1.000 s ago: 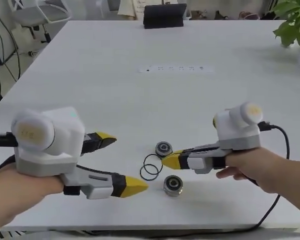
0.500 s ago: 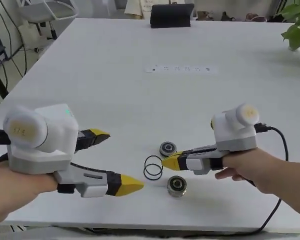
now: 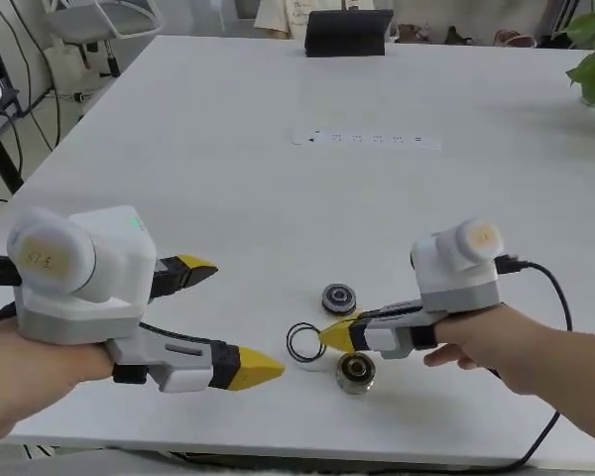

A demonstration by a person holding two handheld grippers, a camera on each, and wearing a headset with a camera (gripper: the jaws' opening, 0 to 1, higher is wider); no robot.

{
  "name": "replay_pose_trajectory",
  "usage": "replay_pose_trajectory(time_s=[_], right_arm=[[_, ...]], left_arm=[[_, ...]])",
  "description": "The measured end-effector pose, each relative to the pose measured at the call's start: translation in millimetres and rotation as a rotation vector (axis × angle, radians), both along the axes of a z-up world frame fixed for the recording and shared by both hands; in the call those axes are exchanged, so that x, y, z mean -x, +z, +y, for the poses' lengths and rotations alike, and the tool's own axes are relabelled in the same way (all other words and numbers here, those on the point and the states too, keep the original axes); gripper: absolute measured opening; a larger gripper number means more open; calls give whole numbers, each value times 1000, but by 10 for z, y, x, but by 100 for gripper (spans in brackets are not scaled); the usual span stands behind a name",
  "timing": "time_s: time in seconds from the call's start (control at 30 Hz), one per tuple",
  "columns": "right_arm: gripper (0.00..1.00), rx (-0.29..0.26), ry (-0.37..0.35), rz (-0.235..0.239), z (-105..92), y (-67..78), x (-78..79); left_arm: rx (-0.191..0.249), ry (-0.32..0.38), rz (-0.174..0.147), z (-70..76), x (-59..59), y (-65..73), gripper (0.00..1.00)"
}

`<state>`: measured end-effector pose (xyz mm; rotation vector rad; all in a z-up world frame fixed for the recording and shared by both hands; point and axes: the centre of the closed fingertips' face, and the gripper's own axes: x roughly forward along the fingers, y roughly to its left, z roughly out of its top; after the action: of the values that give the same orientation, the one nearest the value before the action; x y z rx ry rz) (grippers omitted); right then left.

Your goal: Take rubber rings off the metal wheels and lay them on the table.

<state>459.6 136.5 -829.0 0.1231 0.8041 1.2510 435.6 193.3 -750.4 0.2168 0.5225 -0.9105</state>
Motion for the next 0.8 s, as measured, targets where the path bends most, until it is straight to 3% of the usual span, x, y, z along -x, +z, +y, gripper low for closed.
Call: replay_pose_trajectory(time_s=[0.33,0.57,0.8], right_arm=[[0,27,-15,-17,11,-65,-31],[0,59,-35,-61,-14,-109,-86],[2,84,-16,-78,-24,-152,-67]], left_arm=[[-8,0,2,14,-2,-13,81],[-11,-1,3,5,3,-11,81],[-15,-3,8,0,22,-23,81]])
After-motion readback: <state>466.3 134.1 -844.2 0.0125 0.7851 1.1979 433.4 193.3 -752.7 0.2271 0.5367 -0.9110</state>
